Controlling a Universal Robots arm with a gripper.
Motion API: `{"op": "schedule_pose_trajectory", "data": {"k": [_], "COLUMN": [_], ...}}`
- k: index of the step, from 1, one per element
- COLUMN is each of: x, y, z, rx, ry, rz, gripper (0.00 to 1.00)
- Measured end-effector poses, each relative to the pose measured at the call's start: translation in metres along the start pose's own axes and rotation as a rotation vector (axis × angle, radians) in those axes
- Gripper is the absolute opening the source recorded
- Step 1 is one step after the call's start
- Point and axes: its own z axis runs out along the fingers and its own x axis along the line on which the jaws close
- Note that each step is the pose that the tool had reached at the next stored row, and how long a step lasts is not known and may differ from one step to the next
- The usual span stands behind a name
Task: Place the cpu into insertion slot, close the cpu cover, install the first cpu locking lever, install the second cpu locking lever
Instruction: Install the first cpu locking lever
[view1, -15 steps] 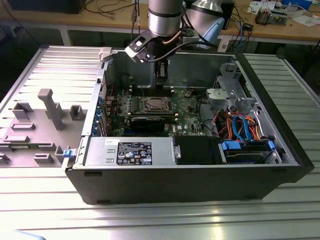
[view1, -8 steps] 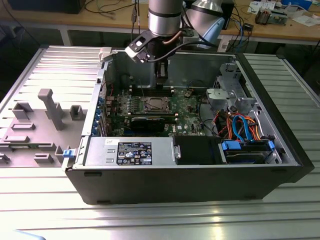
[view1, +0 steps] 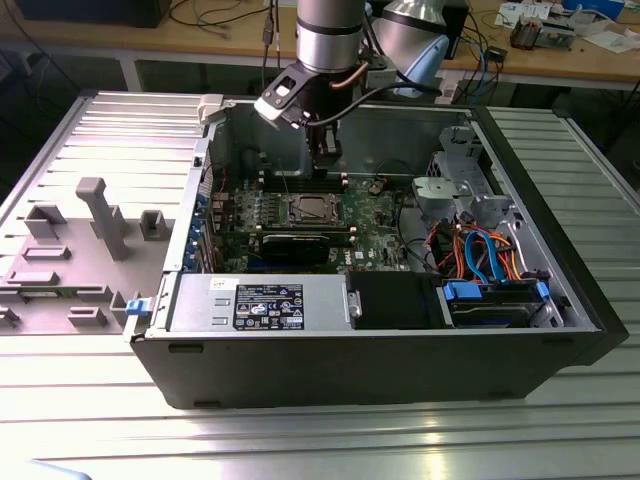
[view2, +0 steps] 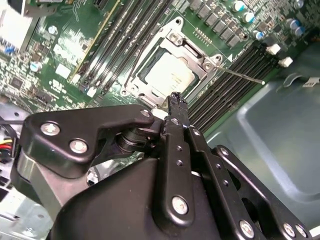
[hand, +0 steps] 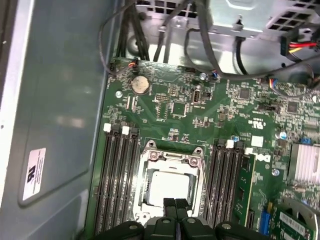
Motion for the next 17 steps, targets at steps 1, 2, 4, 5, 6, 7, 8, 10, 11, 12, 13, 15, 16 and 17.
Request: {"op": "schedule_pose_trajectory", "data": {"k": [1, 2, 4, 5, 6, 7, 8, 10, 11, 12, 13, 15, 16, 17], "x": [0.0, 0.0, 0.0, 0.0, 0.0, 0.0, 0.0, 0.0, 0.0, 0.0, 0.0, 0.0, 0.0, 0.0], "y": [0.0, 0.0, 0.0, 0.0, 0.0, 0.0, 0.0, 0.0, 0.0, 0.0, 0.0, 0.0, 0.0, 0.0], "z": [0.0, 0.0, 0.0, 0.0, 0.0, 0.0, 0.0001, 0.0001, 0.0001, 0.0, 0.0, 0.0, 0.0, 0.0], "rx": [-0.0004, -0.0005, -0.0011, -0.0015, -0.002, -0.0022, -0.0024, -0.003, -0.0033, -0.0036, -0.0037, -0.0038, -0.0038, -0.0038], "ry": [0.0001, 0.0001, 0.0001, 0.0002, 0.0003, 0.0003, 0.0004, 0.0005, 0.0005, 0.0005, 0.0005, 0.0006, 0.0006, 0.0006], "rz": [-0.021, -0.035, -0.068, -0.098, -0.122, -0.138, -0.152, -0.184, -0.21, -0.231, -0.237, -0.24, -0.24, -0.241], "gripper": [0.11, 0.11, 0.11, 0.11, 0.11, 0.11, 0.11, 0.11, 0.11, 0.11, 0.11, 0.11, 0.11, 0.11]}}
